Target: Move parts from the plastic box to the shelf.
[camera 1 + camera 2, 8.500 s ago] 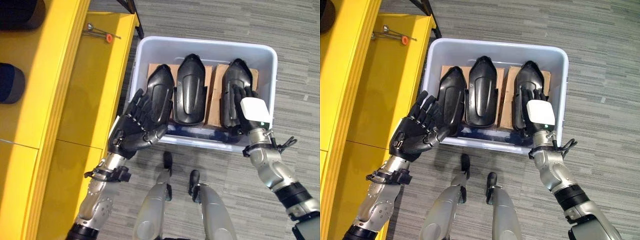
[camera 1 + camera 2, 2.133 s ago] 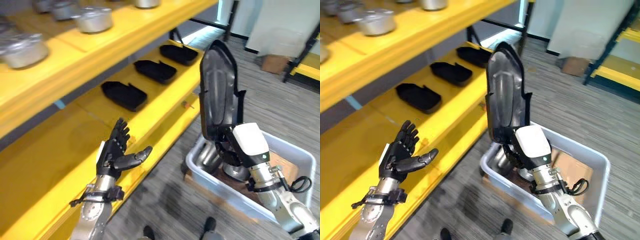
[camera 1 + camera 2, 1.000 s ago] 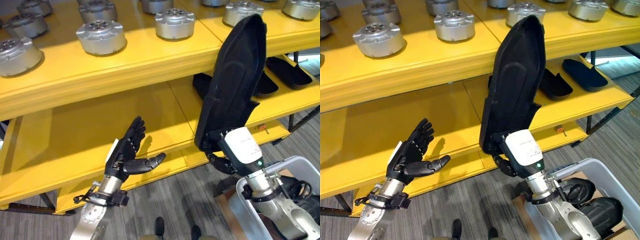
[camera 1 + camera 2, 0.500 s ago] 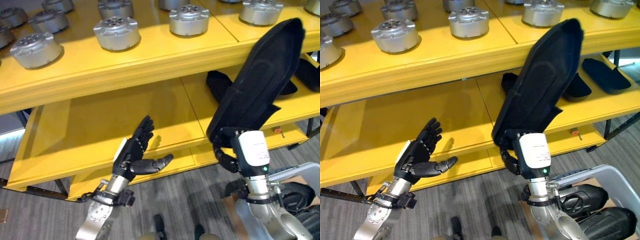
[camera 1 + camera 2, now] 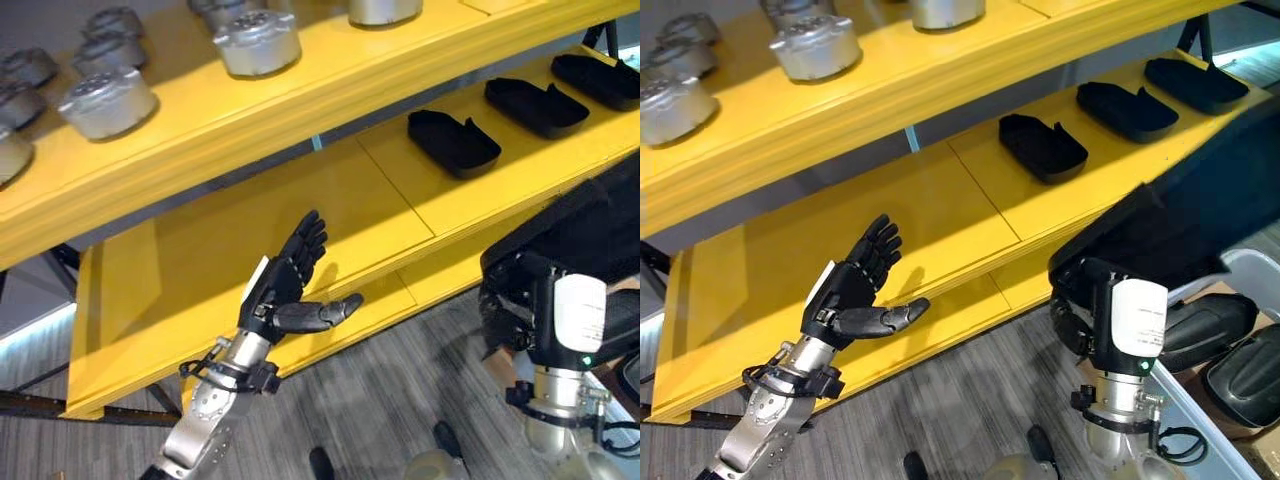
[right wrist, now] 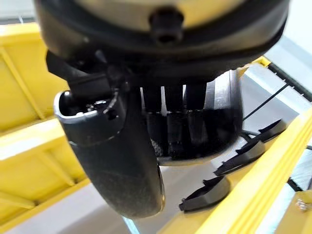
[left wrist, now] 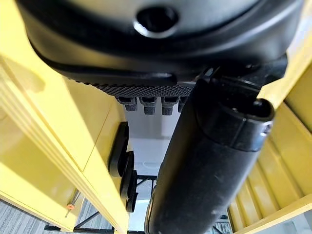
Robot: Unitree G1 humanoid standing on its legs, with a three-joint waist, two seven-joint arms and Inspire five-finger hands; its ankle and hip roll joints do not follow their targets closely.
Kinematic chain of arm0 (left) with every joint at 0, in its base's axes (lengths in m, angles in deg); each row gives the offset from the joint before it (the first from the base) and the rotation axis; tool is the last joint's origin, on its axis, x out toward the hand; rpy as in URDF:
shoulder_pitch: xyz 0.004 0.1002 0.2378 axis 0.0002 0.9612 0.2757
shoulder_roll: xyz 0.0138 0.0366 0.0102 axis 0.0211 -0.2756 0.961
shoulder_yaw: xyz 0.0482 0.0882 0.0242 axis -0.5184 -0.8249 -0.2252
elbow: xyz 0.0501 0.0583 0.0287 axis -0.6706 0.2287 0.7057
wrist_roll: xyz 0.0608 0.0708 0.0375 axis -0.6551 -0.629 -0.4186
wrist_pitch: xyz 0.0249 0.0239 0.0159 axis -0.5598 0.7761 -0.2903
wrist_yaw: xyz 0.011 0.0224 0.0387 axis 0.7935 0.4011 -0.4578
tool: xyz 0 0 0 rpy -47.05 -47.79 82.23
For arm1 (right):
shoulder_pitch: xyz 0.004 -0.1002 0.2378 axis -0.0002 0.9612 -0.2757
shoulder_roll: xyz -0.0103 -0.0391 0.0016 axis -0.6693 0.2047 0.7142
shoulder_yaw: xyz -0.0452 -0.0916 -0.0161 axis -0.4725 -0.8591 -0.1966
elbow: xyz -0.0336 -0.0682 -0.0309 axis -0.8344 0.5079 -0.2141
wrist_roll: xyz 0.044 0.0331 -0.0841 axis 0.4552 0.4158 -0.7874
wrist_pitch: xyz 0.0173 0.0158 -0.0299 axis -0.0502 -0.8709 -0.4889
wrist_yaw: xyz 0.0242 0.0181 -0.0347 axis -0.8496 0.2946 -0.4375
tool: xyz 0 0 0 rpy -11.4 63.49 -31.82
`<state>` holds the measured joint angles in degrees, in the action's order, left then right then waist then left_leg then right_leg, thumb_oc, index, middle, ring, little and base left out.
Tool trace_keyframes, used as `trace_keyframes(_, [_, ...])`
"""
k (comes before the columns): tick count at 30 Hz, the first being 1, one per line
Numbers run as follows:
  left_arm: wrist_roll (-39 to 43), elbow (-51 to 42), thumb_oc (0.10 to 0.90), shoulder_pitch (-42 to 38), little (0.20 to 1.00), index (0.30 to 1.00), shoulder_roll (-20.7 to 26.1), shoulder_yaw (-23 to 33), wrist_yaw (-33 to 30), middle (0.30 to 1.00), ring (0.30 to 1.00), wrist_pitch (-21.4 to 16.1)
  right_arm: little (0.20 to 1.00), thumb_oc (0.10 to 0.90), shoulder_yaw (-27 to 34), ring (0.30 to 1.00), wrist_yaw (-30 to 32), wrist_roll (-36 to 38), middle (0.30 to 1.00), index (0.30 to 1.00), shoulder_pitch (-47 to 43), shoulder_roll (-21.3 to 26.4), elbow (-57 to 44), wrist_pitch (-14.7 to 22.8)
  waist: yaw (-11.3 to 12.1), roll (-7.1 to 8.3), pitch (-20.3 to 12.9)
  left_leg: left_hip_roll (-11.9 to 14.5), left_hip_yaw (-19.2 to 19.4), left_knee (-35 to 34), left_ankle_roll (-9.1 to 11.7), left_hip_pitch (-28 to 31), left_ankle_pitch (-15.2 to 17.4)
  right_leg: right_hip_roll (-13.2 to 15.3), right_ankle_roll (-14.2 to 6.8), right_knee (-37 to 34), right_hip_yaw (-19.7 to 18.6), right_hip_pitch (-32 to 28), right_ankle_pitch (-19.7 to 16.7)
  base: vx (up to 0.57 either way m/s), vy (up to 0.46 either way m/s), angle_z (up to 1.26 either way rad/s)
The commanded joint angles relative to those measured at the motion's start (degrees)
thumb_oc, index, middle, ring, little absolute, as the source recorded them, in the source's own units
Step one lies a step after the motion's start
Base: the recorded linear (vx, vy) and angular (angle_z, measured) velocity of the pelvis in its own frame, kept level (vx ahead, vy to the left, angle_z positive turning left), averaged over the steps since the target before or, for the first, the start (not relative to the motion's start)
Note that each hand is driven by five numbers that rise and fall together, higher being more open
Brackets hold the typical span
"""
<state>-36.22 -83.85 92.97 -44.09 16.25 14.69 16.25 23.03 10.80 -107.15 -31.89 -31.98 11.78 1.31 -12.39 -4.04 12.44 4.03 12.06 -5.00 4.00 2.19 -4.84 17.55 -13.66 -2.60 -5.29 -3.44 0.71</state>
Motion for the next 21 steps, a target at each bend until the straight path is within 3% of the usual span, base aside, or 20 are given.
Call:
trace_keyframes(1, [-0.29,-4.93,0.9,-2.19,1.0,1.0,-0.05,1.93,-1.06,1.0,1.0,-5.64,0.3,0.4,1.27,0.3,2.35,2.72,0.3,0.3,-5.57,2.42,-7.17,2.15,-0.53,0.8,-5.51,2.01,0.02,0.0,-1.99,3.26,3.54,-8.98,6.09,0.11,1.98,2.32,-5.4,0.0,0.069,-0.03])
trace_keyframes(5, [0.09,-4.88,0.9,-2.35,1.0,1.0,0.06,1.67,-1.21,1.0,1.0,-5.56,0.3,0.4,-1.23,0.3,0.3,9.1,0.3,0.3,-6.55,1.24,-6.34,1.9,-0.09,1.25,-5.83,1.54,0.12,0.0,-2.38,3.6,4.23,-8.48,5.59,-0.76,1.93,1.99,-6.1,0.0,0.061,-0.12])
trace_keyframes(14, [1.27,-4.35,0.9,-2.12,1.0,1.0,0.14,1.64,0.13,1.0,1.0,-4.64,0.3,0.4,-5.56,0.3,-3.93,2.38,0.3,0.3,-10.13,1.21,-4.72,0.84,1.91,1.95,-6.51,0.89,-0.91,0.0,-2.82,3.61,5.03,-7.88,4.97,-2.03,2.74,1.47,-6.83,0.01,0.018,0.08])
trace_keyframes(21, [2.74,-4.42,0.9,-0.09,1.0,1.0,0.92,2.66,2.67,1.0,1.0,-4.46,0.3,0.4,-10.16,0.3,-14.14,4.09,0.3,0.3,-14.36,5.01,-2.77,2.83,5.42,3.26,-7.09,0.82,-2.31,0.0,-2.75,3.42,4.92,-7.37,5.08,-2.38,5.82,0.49,-6.4,0.03,-0.011,0.14])
